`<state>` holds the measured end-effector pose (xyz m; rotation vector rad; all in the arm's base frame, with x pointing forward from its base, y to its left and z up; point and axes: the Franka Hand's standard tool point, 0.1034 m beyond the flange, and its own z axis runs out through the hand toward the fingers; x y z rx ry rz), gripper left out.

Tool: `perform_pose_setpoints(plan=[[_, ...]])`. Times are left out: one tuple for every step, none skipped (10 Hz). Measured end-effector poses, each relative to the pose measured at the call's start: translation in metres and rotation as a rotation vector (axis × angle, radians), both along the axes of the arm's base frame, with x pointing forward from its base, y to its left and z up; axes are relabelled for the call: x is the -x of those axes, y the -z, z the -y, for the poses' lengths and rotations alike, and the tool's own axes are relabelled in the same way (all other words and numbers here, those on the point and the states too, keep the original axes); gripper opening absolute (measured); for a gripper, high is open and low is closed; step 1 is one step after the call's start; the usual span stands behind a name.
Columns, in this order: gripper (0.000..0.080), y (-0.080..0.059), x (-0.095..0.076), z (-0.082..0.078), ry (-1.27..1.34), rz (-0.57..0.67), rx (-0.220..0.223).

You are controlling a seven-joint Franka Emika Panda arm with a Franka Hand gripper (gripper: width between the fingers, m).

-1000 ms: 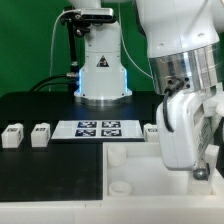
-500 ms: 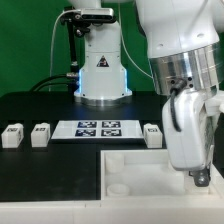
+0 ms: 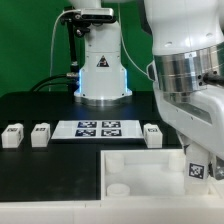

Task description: Assemble one leg

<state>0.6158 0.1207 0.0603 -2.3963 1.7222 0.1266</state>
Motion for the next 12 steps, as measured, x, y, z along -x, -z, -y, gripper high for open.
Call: perform_pose_setpoints(plan=[[0.0648, 0.0001, 0.0008, -0.0003, -0.102, 0.012, 0.010], [0.0648, -0.0016, 0.0010, -0.0008, -0.281, 0.019, 0.044], [0.0648, -0.0049, -0.0035, 0.0008, -0.461, 0.040, 0.063], [0.0648, -0.0072, -0.0072, 0.0025, -0.605, 0.068, 0.077], [0.0648, -0.0077, -0.0086, 0.0021, -0.686, 0.088, 0.085], [0.0648, -0.0071, -0.0078, 0.0010, -0.619, 0.077, 0.077], [0.0541, -0.0071, -0.0078, 0.0007, -0.577, 0.071, 0.073], [0.0406, -0.0071, -0.0076, 0.0000, -0.493, 0.056, 0.070], [0.0406, -0.0068, -0.0071, 0.0003, -0.400, 0.038, 0.067], [0.0295, -0.0068, -0.0070, -0.0003, -0.304, 0.022, 0.062], [0.0295, -0.0067, -0.0069, -0.0009, -0.201, 0.005, 0.054], [0.0295, -0.0066, -0.0068, -0.0011, -0.123, -0.010, 0.050]])
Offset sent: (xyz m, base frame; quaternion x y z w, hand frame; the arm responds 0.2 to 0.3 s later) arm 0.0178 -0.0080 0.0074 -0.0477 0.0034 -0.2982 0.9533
